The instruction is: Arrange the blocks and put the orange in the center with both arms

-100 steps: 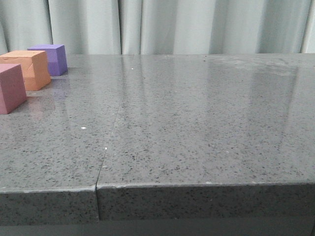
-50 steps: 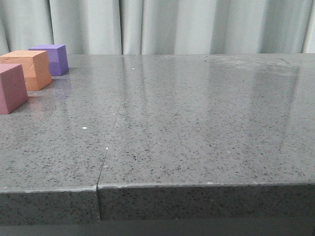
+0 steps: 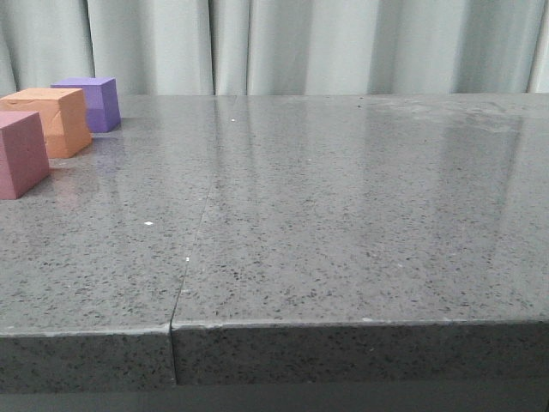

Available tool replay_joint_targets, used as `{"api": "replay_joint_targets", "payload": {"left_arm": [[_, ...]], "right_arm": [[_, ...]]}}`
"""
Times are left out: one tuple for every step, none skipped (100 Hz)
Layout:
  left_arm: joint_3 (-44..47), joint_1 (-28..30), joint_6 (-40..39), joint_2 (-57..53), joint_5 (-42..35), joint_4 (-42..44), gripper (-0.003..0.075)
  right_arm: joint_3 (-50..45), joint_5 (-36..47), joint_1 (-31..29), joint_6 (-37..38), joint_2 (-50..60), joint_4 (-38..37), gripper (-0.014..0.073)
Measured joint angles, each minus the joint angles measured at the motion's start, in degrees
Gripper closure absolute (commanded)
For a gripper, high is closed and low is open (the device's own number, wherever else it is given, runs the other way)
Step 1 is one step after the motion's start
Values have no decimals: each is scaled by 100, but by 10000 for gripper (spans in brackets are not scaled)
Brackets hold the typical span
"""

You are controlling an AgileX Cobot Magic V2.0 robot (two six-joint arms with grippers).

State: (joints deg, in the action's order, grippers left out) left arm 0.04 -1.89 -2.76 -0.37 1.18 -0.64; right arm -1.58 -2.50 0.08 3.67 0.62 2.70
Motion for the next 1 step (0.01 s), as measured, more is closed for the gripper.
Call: {"api": "replay_joint_targets", "payload": {"left_arm": [[0, 0, 0, 0, 0, 0, 741]], "right_arm": [[0, 0, 0, 0, 0, 0, 662]]}}
